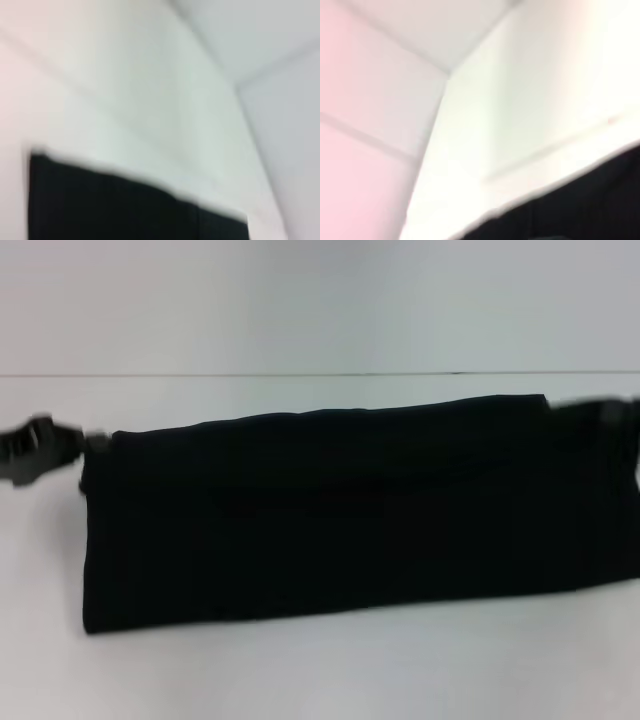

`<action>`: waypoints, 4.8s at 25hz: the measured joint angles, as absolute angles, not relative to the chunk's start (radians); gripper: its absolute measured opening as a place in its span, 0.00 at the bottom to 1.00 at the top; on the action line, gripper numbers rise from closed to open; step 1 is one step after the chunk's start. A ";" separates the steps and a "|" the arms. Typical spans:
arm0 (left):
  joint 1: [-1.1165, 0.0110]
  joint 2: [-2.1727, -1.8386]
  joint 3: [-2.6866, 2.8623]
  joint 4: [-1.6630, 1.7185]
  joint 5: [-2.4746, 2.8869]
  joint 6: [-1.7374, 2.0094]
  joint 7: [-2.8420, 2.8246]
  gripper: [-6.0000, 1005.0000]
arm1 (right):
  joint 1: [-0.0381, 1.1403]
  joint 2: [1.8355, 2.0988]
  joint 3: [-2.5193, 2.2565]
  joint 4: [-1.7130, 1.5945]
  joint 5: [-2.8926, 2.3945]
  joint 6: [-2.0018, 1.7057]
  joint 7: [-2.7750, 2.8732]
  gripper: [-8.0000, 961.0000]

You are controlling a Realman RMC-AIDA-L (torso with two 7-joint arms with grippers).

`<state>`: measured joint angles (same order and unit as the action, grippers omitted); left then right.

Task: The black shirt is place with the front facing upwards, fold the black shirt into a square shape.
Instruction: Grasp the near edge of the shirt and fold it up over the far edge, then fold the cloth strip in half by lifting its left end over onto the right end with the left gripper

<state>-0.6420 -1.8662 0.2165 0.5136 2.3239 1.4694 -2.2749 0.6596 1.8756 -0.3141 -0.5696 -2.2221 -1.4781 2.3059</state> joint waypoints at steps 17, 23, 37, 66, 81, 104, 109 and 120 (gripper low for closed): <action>-0.664 -2.030 0.220 0.487 2.127 1.011 -2.046 0.04 | 0.739 2.084 -0.322 -0.420 -1.971 -0.904 1.962 0.07; -0.676 -2.056 0.223 0.463 2.034 0.936 -1.947 0.05 | 0.736 2.086 -0.322 -0.368 -1.884 -0.855 1.882 0.07; -0.711 -2.093 0.224 0.417 1.926 0.779 -1.850 0.06 | 0.755 2.094 -0.322 -0.275 -1.686 -0.737 1.646 0.09; -0.694 -2.139 0.310 0.367 1.678 0.817 -1.619 0.74 | 0.817 2.091 -0.323 -0.191 -1.461 -0.623 1.359 0.74; -0.579 -2.137 0.340 0.362 1.671 1.018 -1.621 0.86 | 0.780 2.090 -0.344 -0.209 -1.456 -0.556 1.362 0.91; -0.387 -1.922 0.553 0.486 1.980 1.431 -2.508 0.86 | 0.579 2.095 -0.851 -0.395 -1.739 -1.228 0.970 0.90; -0.382 -1.921 0.537 0.465 2.016 1.409 -2.594 0.86 | 0.588 2.097 -0.903 -0.391 -1.740 -1.209 0.947 0.90; -0.384 -1.935 0.547 0.413 2.019 1.312 -2.672 0.86 | 0.594 2.099 -0.906 -0.388 -1.735 -1.189 0.945 0.90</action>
<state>-0.3843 -1.9350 0.5474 0.4130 2.0190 1.3121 -2.6719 0.5935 2.0988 -0.9061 -0.3881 -1.7348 -1.1893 0.9455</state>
